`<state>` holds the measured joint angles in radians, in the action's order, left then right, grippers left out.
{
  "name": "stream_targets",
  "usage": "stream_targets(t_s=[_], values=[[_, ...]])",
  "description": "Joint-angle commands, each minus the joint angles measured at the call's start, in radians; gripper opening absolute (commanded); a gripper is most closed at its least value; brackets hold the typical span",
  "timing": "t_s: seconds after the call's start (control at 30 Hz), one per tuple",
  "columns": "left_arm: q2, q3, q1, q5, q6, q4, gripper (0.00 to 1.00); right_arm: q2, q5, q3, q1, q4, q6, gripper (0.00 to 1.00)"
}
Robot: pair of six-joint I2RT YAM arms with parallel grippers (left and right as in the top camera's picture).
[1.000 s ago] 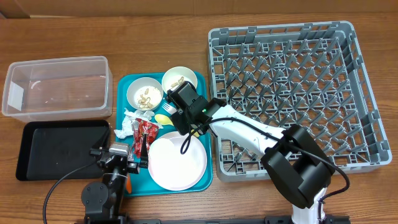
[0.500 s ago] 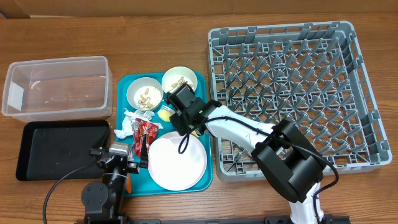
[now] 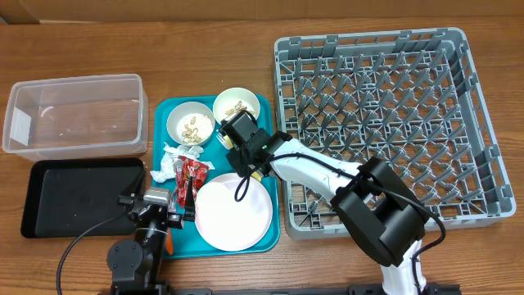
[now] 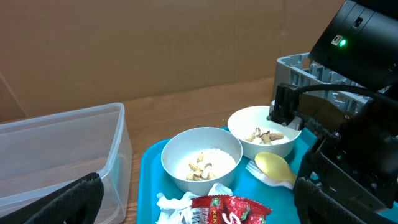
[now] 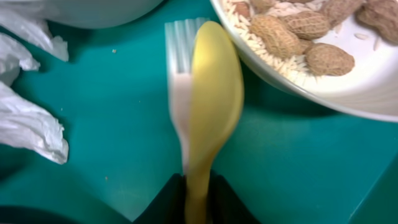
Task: Sort waste into correct bins and load items into the dishwasher rack
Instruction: 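Lower the open right gripper around the yellow spoon handle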
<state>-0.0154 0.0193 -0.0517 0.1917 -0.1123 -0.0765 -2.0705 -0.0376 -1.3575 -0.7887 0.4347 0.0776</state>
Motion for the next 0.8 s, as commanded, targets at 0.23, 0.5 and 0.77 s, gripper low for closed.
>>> stream_targets(t_s=[0.23,0.5,0.77], values=[[0.010,-0.007,0.006,0.009,-0.012,0.004,1.00,-0.011,-0.048,-0.026,-0.003,0.018,0.000,0.37],[0.010,-0.007,0.006,0.009,-0.012,0.004,1.00,-0.011,-0.077,-0.026,-0.003,0.031,0.000,0.29],[0.010,-0.007,0.006,0.009,-0.012,0.004,1.00,-0.011,-0.132,-0.026,-0.003,0.042,0.000,0.50]])
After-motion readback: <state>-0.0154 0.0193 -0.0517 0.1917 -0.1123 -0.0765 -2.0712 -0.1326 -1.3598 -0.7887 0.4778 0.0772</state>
